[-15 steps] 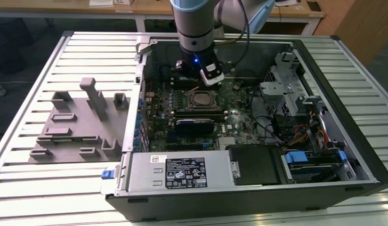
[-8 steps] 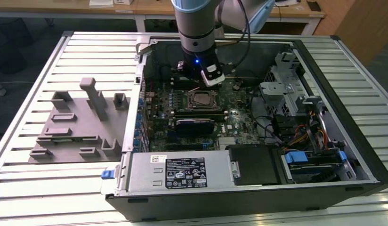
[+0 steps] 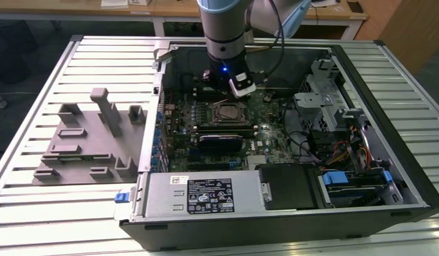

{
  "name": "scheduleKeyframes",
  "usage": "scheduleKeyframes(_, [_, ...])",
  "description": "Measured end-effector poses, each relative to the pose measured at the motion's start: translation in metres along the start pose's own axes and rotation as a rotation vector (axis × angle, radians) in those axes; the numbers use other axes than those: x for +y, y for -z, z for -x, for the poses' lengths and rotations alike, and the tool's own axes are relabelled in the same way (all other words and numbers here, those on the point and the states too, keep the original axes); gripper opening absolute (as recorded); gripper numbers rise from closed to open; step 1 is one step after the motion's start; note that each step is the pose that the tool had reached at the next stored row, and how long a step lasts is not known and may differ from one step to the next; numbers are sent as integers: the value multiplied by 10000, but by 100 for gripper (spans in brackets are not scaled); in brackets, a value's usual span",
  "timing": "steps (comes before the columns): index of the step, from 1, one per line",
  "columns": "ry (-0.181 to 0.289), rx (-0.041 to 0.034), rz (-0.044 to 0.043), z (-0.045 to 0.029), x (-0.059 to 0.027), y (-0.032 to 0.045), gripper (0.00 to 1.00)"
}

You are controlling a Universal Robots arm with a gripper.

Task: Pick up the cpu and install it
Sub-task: 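Install the first cpu locking lever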

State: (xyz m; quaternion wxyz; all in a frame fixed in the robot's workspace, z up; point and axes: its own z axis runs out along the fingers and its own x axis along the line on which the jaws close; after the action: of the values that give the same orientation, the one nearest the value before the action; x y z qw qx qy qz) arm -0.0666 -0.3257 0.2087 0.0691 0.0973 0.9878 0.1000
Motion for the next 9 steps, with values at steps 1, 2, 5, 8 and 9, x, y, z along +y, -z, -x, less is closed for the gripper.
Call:
scheduleKeyframes(1, [-7, -3, -11, 3, 6, -4, 11])
scheduleKeyframes(2, [-14, -6, -21, 6, 11, -9, 11])
scheduleKeyframes(5, [-35, -15, -57, 8, 28, -19, 11])
scheduleKeyframes(8, [-50, -19, -64, 6, 34, -26, 11])
scheduleKeyframes(9, [-56, -21, -67, 5, 38, -29, 11])
